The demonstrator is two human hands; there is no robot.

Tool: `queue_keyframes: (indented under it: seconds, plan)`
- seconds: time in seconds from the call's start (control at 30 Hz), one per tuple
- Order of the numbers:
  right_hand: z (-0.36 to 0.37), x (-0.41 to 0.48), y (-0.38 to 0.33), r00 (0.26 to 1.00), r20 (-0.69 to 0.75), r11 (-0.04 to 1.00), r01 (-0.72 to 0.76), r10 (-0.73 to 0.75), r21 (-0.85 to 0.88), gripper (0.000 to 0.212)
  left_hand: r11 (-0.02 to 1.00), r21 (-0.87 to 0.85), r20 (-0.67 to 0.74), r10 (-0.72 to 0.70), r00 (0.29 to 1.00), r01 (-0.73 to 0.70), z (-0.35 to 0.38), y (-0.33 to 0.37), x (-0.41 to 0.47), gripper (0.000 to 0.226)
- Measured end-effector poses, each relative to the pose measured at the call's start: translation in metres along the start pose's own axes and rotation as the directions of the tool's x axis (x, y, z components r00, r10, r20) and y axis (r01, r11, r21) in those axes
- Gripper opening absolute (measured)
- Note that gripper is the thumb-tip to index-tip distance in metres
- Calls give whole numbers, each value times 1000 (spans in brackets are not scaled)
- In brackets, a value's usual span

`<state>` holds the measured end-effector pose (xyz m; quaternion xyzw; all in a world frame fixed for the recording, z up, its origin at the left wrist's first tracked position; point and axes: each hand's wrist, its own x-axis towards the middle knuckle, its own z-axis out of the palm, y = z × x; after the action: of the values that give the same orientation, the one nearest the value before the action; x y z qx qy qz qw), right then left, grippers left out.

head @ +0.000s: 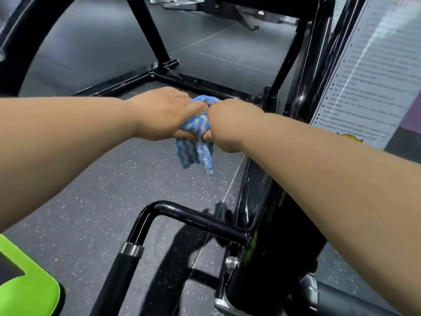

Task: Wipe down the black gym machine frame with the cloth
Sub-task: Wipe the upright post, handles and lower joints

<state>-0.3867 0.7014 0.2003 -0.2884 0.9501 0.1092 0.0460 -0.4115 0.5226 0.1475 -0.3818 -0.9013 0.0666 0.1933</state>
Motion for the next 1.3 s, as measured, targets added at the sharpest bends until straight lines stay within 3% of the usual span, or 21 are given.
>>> queue_keyframes:
  seconds: [0.13, 0.23, 0.3, 0.33, 0.4, 0.43, 0.57, 0.67, 0.73, 0.77, 0.83, 0.9, 0.97, 1.1, 1.17, 1.23, 1.27, 1.3]
  plan:
    - [9, 16, -8, 997, -66, 993, 52, -45, 110, 33, 996, 66, 96, -72, 993, 65, -10, -17, -19, 54]
    - [15, 27, -25, 988, -150, 982, 55, -27, 182, 33, 980, 76, 132, -194, 972, 185, -15, -23, -35, 53]
    - [19, 24, -34, 977, -207, 980, 87, -49, 177, 41, 929, 114, 165, -367, 915, 352, -20, -27, -49, 48]
    - [21, 22, -34, 971, -230, 981, 102, -62, 164, 48, 871, 155, 188, -490, 851, 467, -21, -32, -58, 45]
    - [26, 12, -32, 958, -279, 983, 114, -70, 145, 51, 695, 129, 197, -717, 668, 708, -28, -32, -81, 45]
    - [28, 8, -31, 948, -310, 983, 117, -68, 141, 45, 599, 31, 211, -786, 581, 800, -31, -28, -90, 48]
    - [36, -12, -32, 916, -397, 985, 118, -59, 127, 27, 325, -427, 255, -852, 458, 844, -26, 21, -71, 24]
    - [37, -31, -33, 927, -360, 993, 116, -108, 0, 24, -169, -740, 448, -846, 290, 651, -16, 63, -40, 16]
    - [29, -47, -29, 955, -284, 990, 53, -88, -127, 23, -472, -776, 573, -804, 157, 418, -15, 81, -21, 12]
    - [25, -55, -25, 964, -260, 985, 15, -60, -170, 18, -564, -774, 616, -775, 139, 287, -15, 86, -12, 12]
    - [15, -67, -15, 968, -251, 969, -49, -14, -244, 16, -667, -745, 662, -734, 151, 24, -12, 92, 3, 23]
    - [9, -79, 0, 966, -257, 939, -106, 20, -328, 28, -709, -697, 693, -704, 154, -108, -6, 102, 16, 31]
    - [9, -89, 13, 960, -280, 917, -132, 23, -377, 32, -747, -656, 729, -665, 161, -108, -1, 120, 30, 34]
    - [18, -97, 22, 950, -309, 919, -86, -40, -384, 31, -803, -587, 758, -589, 282, -98, 7, 153, 54, 34]
    - [19, -96, 24, 924, -380, 938, -85, -52, -335, 31, -820, -571, 760, -547, 351, -40, 5, 165, 60, 31]
    - [22, -96, 26, 902, -426, 954, -66, -68, -291, 28, -776, -618, 733, -514, 445, 123, 1, 176, 60, 30]
    - [24, -96, 27, 895, -438, 960, -49, -80, -276, 27, -694, -674, 705, -501, 503, 253, 0, 179, 56, 31]
    - [26, -96, 29, 887, -454, 963, -39, -89, -266, 27, -521, -745, 661, -492, 566, 417, -2, 180, 51, 31]
